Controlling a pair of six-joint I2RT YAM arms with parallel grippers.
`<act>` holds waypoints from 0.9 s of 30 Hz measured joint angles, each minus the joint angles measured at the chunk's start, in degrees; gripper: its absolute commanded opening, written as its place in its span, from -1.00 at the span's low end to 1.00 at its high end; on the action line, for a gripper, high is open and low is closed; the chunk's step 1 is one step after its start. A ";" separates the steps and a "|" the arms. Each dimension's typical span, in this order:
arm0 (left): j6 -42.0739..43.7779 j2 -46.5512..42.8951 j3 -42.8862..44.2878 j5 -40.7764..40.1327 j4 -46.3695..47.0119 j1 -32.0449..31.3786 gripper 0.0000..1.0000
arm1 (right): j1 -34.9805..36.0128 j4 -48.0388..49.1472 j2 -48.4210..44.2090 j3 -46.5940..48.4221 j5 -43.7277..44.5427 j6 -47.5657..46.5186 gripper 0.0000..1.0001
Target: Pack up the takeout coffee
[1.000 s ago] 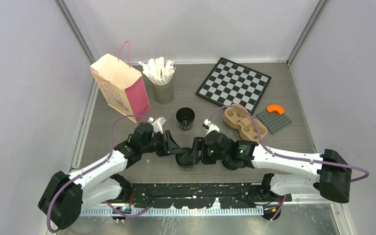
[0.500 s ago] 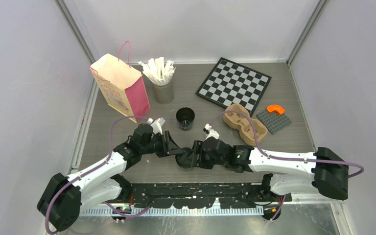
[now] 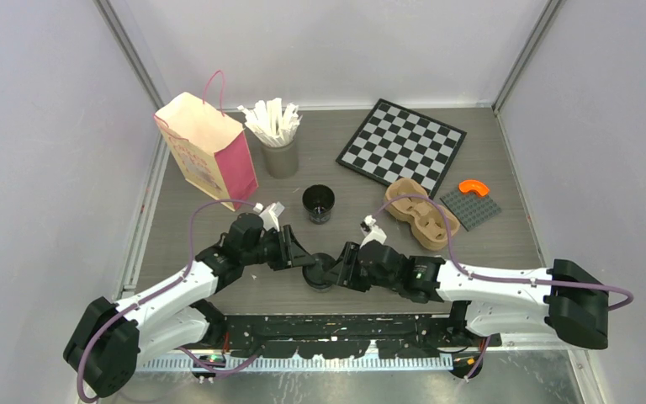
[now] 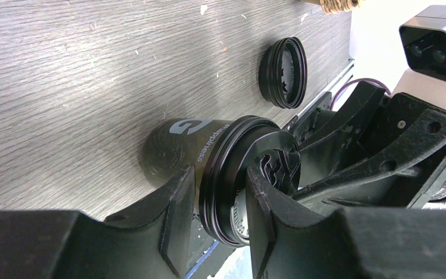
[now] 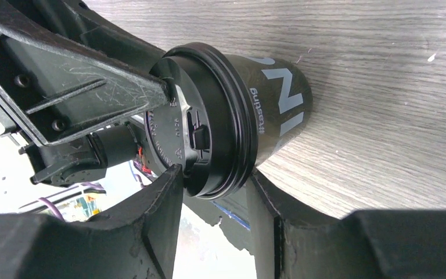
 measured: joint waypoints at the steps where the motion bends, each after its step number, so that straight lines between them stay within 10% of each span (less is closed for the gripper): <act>1: 0.00 0.00 0.00 0.00 0.00 -0.04 -0.27 | 0.00 0.52 -0.15 -0.46 0.09 0.37 -0.13; 27: -0.04 1.38 -1.16 -0.07 3.26 -0.09 -0.32 | 0.00 11.74 -1.31 -8.22 1.99 6.34 -0.60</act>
